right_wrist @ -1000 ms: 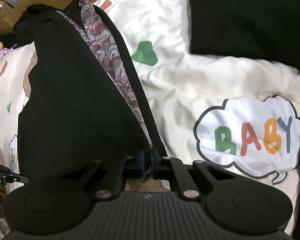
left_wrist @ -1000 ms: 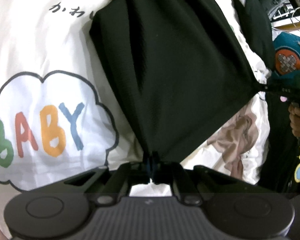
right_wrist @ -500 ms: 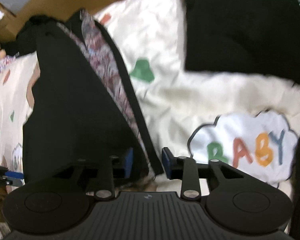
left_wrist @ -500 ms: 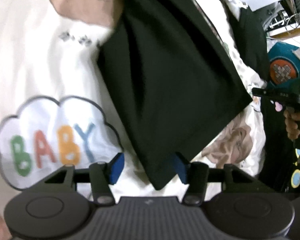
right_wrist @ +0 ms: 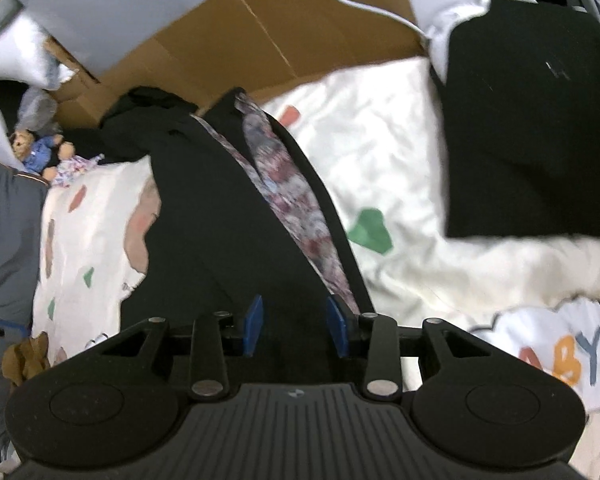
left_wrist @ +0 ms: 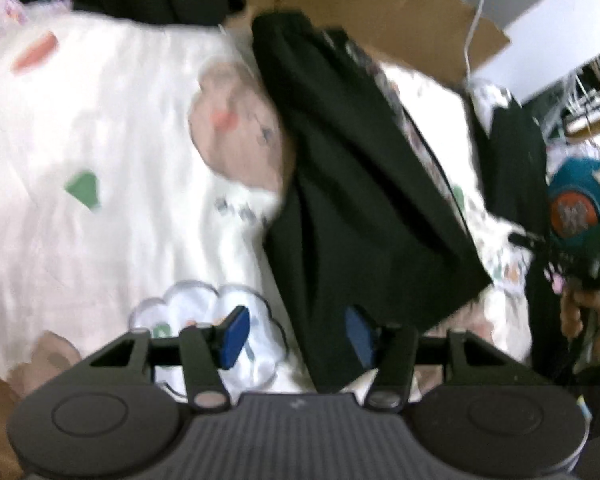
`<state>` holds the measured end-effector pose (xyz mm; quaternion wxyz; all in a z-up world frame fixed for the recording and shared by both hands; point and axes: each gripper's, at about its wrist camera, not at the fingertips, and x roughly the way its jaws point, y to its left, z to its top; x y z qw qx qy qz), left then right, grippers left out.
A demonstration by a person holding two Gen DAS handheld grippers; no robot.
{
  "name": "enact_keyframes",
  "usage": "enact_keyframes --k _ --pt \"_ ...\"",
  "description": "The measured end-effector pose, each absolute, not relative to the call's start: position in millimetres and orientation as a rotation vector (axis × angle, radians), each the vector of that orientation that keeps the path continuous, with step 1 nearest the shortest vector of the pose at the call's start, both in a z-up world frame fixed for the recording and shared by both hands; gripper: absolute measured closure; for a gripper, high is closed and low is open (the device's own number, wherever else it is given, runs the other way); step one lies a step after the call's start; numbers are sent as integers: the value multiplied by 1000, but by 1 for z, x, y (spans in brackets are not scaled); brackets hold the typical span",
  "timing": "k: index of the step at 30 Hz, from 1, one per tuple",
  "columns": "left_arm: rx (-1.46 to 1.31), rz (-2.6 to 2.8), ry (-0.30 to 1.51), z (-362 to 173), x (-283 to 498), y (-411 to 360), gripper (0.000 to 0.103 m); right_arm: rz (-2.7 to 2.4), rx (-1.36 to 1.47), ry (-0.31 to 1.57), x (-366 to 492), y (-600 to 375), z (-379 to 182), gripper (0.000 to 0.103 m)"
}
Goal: Fold clothes
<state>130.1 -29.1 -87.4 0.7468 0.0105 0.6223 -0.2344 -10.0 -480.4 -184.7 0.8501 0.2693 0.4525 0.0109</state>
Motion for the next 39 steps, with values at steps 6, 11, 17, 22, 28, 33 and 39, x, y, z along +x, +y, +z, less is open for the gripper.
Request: enact_keyframes --k 6,11,17,22,28,33,39 --pt "9 -375 1308 -30 123 -28 46 6 598 897 11 -466 -165 62" --pt "-30 -397 1268 -2 128 -50 45 11 555 871 19 -451 -138 57" --pt "-77 -538 1210 11 141 -82 43 38 440 904 29 -440 -104 57" --pt "-93 -542 1178 -2 161 -101 43 -44 426 911 32 -443 -92 57" --pt "-28 -504 1146 1 163 -108 45 -69 404 1019 35 -438 -91 57" --pt "-11 -542 1121 19 155 -114 44 -18 456 1053 35 -439 -71 57" --pt "48 -570 1089 26 157 -127 43 -45 333 1054 57 -435 -41 57"
